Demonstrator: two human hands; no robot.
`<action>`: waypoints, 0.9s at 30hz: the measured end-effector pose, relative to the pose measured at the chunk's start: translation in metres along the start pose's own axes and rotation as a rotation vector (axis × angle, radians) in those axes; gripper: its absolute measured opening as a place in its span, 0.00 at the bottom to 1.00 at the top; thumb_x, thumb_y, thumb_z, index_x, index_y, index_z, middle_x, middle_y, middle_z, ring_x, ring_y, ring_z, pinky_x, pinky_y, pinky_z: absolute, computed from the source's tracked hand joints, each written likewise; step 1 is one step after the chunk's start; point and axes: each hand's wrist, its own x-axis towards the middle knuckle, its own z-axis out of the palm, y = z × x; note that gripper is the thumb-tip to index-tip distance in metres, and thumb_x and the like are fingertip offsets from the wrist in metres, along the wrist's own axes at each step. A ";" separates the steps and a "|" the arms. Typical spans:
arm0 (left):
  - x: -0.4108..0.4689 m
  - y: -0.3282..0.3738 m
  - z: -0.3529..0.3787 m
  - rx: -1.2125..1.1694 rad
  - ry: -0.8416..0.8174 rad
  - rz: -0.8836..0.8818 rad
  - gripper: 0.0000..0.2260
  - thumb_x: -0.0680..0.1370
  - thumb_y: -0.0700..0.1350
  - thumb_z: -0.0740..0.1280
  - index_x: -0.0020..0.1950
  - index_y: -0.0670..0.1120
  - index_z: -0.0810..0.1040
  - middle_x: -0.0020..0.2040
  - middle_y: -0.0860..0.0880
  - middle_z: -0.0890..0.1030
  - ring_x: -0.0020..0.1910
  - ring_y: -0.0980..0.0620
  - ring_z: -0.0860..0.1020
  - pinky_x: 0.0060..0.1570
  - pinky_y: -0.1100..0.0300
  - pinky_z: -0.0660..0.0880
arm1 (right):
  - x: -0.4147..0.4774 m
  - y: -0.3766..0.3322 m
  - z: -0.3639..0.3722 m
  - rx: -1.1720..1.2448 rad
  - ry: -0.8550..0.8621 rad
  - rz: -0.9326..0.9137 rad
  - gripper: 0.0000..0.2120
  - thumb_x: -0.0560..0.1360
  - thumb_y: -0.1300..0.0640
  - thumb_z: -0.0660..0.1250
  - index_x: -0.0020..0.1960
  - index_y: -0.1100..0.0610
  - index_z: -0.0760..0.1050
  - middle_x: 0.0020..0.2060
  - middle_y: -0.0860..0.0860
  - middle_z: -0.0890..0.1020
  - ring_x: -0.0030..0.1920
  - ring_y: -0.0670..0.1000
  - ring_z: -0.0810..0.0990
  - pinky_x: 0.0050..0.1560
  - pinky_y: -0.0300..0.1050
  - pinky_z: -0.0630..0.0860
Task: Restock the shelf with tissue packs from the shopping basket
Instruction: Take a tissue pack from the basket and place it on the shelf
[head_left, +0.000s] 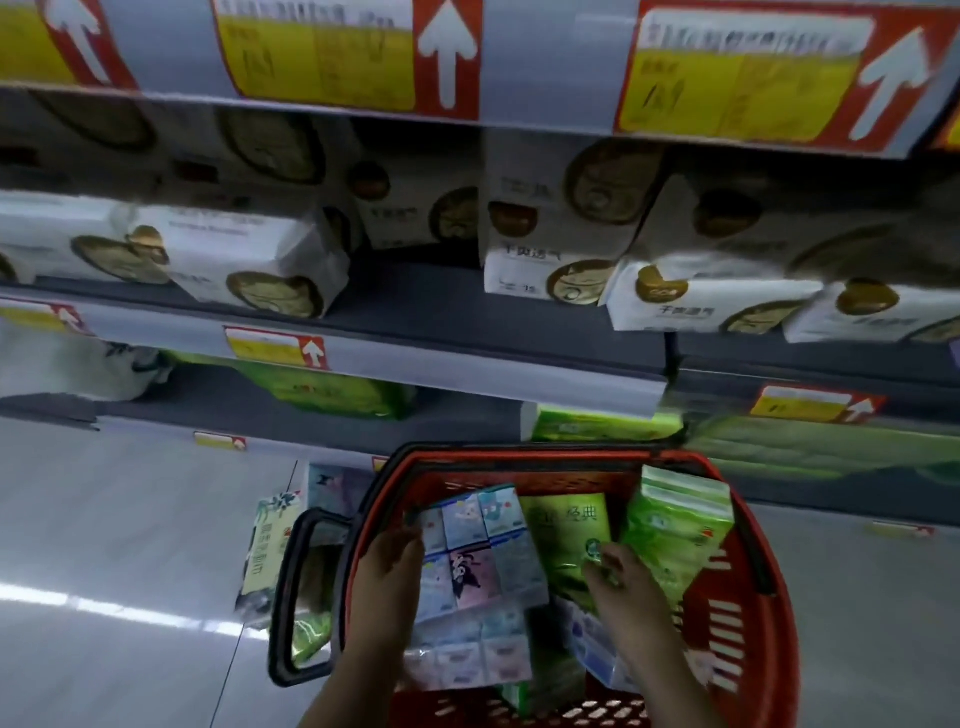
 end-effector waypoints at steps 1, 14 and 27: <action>0.008 -0.007 0.000 0.013 0.004 -0.002 0.04 0.78 0.41 0.65 0.51 0.43 0.78 0.51 0.38 0.80 0.52 0.40 0.77 0.50 0.57 0.68 | 0.006 0.001 0.007 -0.006 -0.005 -0.005 0.19 0.79 0.54 0.62 0.68 0.57 0.68 0.63 0.55 0.76 0.41 0.49 0.77 0.50 0.45 0.74; 0.075 -0.079 0.017 0.096 -0.079 -0.157 0.07 0.79 0.41 0.64 0.56 0.40 0.74 0.42 0.39 0.78 0.38 0.44 0.74 0.40 0.56 0.68 | 0.050 0.010 0.072 -0.059 -0.116 -0.033 0.21 0.80 0.46 0.58 0.67 0.58 0.70 0.48 0.52 0.79 0.44 0.50 0.77 0.42 0.42 0.73; 0.064 -0.076 0.018 -0.058 -0.181 -0.223 0.12 0.80 0.38 0.62 0.62 0.36 0.71 0.41 0.45 0.78 0.35 0.50 0.76 0.20 0.67 0.71 | 0.045 0.001 0.076 0.182 -0.256 0.058 0.15 0.76 0.49 0.67 0.58 0.54 0.71 0.50 0.50 0.81 0.49 0.51 0.80 0.54 0.52 0.78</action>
